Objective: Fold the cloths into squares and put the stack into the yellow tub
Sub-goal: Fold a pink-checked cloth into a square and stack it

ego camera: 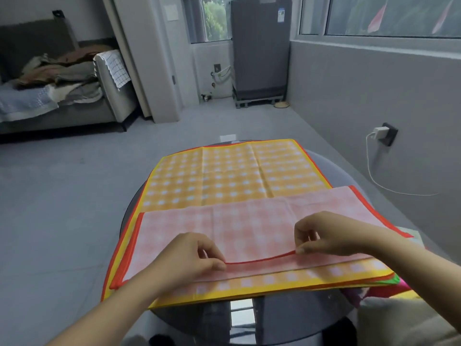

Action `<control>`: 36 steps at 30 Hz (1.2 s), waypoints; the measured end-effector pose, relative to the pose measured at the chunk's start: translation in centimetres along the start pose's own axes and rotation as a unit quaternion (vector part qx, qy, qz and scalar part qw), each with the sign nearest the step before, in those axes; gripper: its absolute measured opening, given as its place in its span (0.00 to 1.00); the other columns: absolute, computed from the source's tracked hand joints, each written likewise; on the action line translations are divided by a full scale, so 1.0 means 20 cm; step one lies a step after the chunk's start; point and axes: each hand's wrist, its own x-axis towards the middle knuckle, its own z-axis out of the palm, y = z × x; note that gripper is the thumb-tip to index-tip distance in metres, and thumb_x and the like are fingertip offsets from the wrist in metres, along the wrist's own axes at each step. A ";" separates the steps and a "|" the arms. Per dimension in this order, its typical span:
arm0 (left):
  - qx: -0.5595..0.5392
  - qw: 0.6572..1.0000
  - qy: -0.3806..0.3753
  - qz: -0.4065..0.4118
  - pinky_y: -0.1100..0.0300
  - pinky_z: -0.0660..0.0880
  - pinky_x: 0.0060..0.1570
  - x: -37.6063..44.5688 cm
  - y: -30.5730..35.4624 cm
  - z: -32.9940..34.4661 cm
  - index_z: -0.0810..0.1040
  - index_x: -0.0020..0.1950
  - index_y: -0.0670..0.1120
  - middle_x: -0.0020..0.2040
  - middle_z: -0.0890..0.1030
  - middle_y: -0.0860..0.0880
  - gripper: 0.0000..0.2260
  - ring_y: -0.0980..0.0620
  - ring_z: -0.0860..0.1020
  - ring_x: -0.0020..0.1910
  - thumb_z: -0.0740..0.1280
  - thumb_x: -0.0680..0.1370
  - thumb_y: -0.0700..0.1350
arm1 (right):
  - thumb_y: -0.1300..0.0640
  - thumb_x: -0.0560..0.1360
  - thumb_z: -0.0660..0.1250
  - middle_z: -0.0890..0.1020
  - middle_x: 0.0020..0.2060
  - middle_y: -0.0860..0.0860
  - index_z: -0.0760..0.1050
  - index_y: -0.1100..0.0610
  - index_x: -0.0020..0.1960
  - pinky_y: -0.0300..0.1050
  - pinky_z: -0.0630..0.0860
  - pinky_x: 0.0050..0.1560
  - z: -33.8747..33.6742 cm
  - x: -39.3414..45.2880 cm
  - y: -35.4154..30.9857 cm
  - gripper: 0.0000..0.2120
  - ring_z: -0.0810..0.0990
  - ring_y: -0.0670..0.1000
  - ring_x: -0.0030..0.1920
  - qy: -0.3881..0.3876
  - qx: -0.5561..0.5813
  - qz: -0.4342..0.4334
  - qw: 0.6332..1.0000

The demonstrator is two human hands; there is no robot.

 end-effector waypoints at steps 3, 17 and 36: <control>0.010 1.000 -0.026 0.000 0.66 0.76 0.40 0.00 -0.02 0.03 0.84 0.37 0.55 0.38 0.82 0.59 0.02 0.63 0.78 0.41 0.74 0.70 0.50 | 0.47 0.72 0.68 0.79 0.38 0.44 0.76 0.47 0.41 0.39 0.72 0.43 0.04 0.00 0.01 0.04 0.75 0.44 0.40 -0.021 0.001 0.002 1.000; 0.073 0.997 -0.001 0.038 0.62 0.75 0.41 0.09 0.02 0.04 0.82 0.37 0.53 0.40 0.77 0.56 0.11 0.59 0.76 0.39 0.71 0.70 0.59 | 0.41 0.67 0.71 0.77 0.40 0.42 0.79 0.48 0.42 0.40 0.72 0.46 0.08 0.08 -0.04 0.12 0.71 0.43 0.45 0.047 -0.010 -0.027 0.998; 0.243 0.970 -0.001 -0.025 0.41 0.33 0.71 0.46 -0.02 0.28 0.38 0.77 0.57 0.77 0.36 0.51 0.28 0.51 0.33 0.75 0.44 0.80 0.62 | 0.32 0.75 0.47 0.55 0.76 0.46 0.51 0.42 0.75 0.49 0.50 0.72 0.15 0.43 0.07 0.31 0.52 0.51 0.75 0.125 -0.069 0.082 0.986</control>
